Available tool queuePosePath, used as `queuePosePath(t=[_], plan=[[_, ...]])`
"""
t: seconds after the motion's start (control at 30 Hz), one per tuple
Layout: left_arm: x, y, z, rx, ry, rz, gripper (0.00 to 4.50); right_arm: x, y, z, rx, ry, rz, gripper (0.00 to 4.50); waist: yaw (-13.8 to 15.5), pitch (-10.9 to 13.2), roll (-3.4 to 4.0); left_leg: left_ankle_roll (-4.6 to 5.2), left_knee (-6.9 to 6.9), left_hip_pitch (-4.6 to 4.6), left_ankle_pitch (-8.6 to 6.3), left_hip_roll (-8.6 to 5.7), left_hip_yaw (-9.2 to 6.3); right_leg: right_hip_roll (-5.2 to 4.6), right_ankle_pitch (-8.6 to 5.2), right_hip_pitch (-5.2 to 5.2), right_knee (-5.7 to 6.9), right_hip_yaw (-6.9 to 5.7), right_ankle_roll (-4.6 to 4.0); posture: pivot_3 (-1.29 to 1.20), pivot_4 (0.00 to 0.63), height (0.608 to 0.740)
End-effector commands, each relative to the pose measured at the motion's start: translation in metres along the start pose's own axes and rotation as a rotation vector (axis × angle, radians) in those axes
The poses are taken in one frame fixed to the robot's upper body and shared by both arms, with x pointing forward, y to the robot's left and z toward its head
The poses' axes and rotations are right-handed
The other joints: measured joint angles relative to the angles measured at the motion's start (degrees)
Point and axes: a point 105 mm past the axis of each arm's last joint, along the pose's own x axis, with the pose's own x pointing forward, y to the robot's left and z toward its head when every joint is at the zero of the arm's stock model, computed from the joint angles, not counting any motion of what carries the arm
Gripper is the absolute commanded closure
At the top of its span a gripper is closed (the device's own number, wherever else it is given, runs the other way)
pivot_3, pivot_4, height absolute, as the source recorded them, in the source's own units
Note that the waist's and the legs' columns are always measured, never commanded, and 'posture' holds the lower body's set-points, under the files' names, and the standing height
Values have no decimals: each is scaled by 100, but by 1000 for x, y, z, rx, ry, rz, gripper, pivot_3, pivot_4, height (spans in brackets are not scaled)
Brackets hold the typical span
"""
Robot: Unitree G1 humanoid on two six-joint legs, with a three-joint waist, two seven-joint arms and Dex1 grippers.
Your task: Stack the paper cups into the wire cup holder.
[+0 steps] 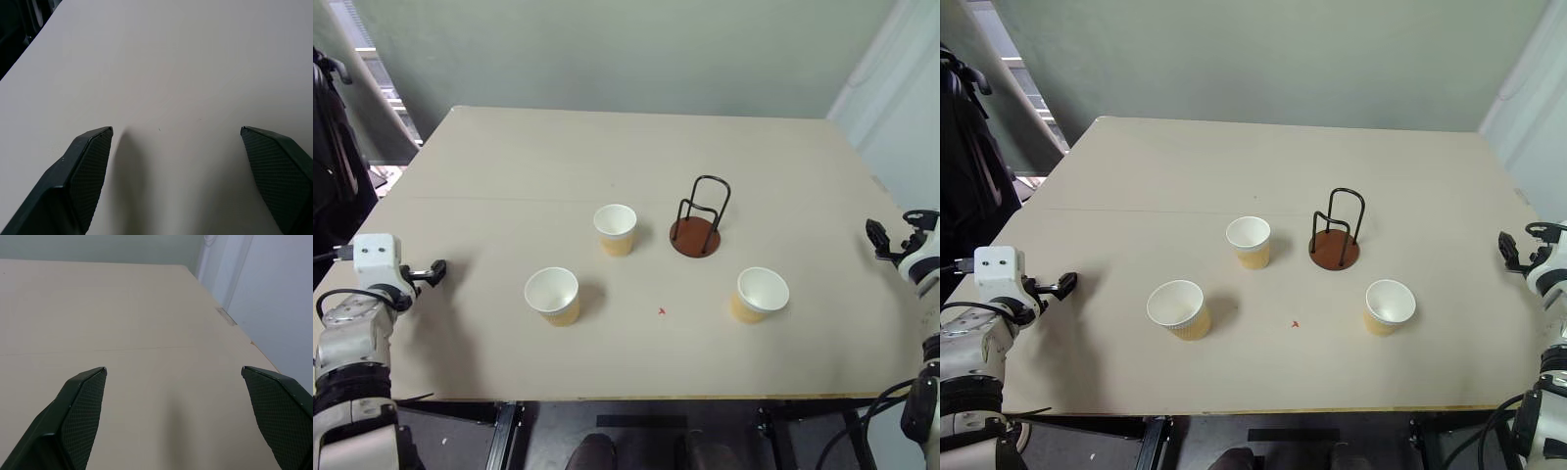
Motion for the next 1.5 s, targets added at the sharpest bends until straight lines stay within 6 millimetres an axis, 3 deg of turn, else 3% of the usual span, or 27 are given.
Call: queuePosePath(t=[0.03,0.23,0.3,0.37,0.4,0.43,0.5,0.6,0.67,0.73,0.83,1.1,1.33,1.5], plan=[[0,0,3,21,-8,-1,22,-3,-13,22,-3,-73,-31,0,0,0,0,0,0,0,0,0,0,0,0,0,0,0,0,0,150,740],[0,0,9,29,-22,-11,22,-3,-12,26,-4,-82,-12,0,1,0,0,0,0,0,0,0,0,0,0,0,0,0,0,0,150,740],[-5,-3,41,63,-119,-77,22,-4,-8,48,-15,-120,62,0,10,0,0,0,0,-1,0,0,0,0,0,-1,0,0,0,0,150,740],[-21,-26,87,141,-245,-287,22,-8,5,86,-1,-180,231,0,26,11,-13,0,1,-13,0,-2,1,1,0,-11,1,1,0,0,150,740],[-29,-36,99,169,-275,-366,22,-11,11,97,4,-194,293,0,28,11,-13,-3,6,-46,2,-9,3,7,2,-35,8,0,2,0,150,740],[-47,-55,119,232,-314,-522,22,-18,22,112,-18,-201,404,0,32,12,-15,-5,9,-57,3,-21,3,16,6,-38,11,-1,10,0,150,740],[-75,-78,144,386,-336,-719,22,-30,42,136,-73,-197,589,0,39,12,-17,-12,14,-90,1,-30,-4,30,8,-53,2,-3,13,0,150,740],[-97,-96,163,544,-333,-873,22,-51,76,154,-127,-162,830,0,33,5,-14,-19,8,-91,-2,-26,-6,42,8,-54,-15,-1,12,0,150,740],[-111,-114,163,640,-314,-1006,22,-66,101,153,-185,-116,986,0,16,1,-9,-22,6,-84,-4,-20,-7,40,8,-44,-30,1,13,0,150,740],[-120,-134,149,788,-244,-1112,22,-80,127,146,-255,-71,1117,0,0,2,-8,-22,8,-88,-4,-15,-8,41,10,-43,-45,1,16,0,150,740],[-122,-150,140,879,-209,-1168,22,-88,148,139,-303,-42,1192,0,-24,7,-6,-21,30,-100,-4,1,-12,43,18,-51,-75,1,31,0,150,740],[-123,-155,139,862,-223,-1168,22,-98,177,122,-298,10,1282,0,-99,6,-7,-4,68,-104,-14,51,-31,59,28,-46,-73,7,48,0,150,740],[-122,-153,137,841,-225,-1134,22,-74,221,107,-258,28,1256,0,-178,7,-6,-3,91,-102,-16,65,-63,86,39,-46,-71,8,67,0,150,740],[-125,-150,138,822,-237,-1115,22,-53,238,97,-243,23,1184,0,-181,6,-6,-1,95,-103,-17,67,-74,87,40,-46,-70,6,69,0,150,740]])
